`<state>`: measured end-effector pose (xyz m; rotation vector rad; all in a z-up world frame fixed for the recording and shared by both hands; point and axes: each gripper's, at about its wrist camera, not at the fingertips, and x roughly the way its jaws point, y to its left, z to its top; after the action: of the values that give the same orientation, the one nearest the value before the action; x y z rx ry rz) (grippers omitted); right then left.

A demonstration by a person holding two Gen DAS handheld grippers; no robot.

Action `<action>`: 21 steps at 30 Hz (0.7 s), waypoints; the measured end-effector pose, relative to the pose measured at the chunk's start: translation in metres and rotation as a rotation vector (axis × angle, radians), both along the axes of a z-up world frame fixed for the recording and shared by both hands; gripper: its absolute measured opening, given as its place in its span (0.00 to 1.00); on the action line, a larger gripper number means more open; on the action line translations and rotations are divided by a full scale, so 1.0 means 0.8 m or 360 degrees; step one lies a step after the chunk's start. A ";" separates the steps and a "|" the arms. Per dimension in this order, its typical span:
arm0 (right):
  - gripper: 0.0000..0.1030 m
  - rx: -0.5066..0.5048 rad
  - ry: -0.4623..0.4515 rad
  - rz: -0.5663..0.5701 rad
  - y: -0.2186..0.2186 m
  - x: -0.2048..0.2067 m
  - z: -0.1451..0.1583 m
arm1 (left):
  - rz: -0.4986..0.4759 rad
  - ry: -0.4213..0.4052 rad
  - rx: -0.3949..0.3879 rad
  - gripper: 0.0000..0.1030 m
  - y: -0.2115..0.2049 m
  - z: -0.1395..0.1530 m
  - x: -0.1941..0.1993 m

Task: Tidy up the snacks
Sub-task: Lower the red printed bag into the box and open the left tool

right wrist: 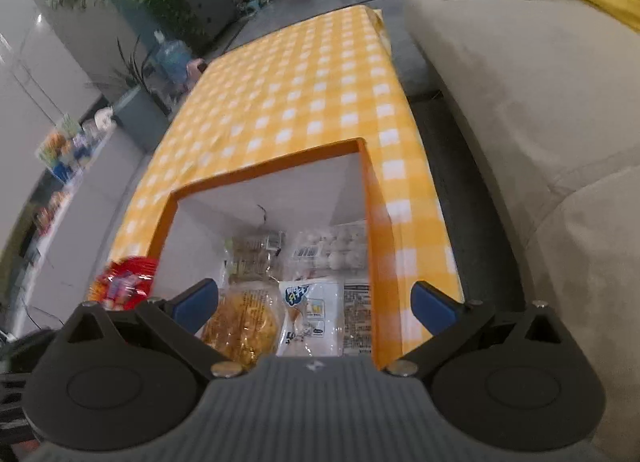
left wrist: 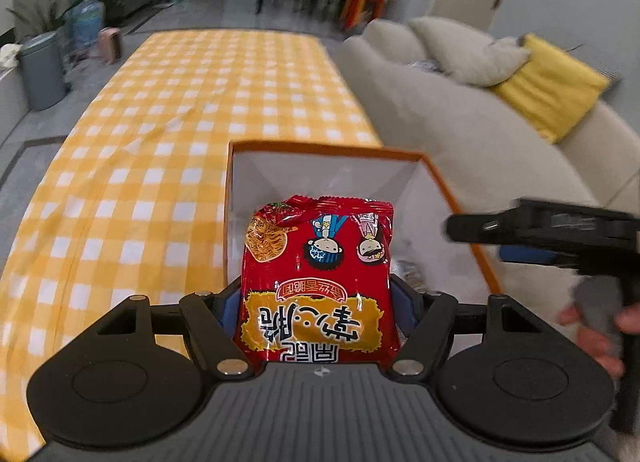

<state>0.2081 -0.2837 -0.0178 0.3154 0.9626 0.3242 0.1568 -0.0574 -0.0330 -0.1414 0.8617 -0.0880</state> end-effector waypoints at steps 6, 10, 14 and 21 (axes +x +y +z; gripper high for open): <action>0.97 0.0127 -0.0054 0.0080 -0.042 -0.007 -0.005 | 0.0075 0.0116 0.0106 0.79 -0.035 -0.024 0.036; 0.97 0.0185 -0.0100 0.0157 -0.072 -0.007 -0.024 | 0.0147 0.0200 0.0174 0.79 -0.047 -0.045 0.059; 0.97 0.0167 -0.0092 0.0164 -0.091 -0.003 -0.034 | 0.0197 0.0270 0.0348 0.79 -0.058 -0.062 0.077; 0.97 0.0171 -0.0122 0.0274 -0.089 0.000 -0.036 | 0.0173 0.0292 0.0416 0.86 -0.064 -0.061 0.086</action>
<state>0.2081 -0.3548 -0.0464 0.3166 0.9005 0.5427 0.2254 -0.1089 -0.0818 0.0497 1.0385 0.1411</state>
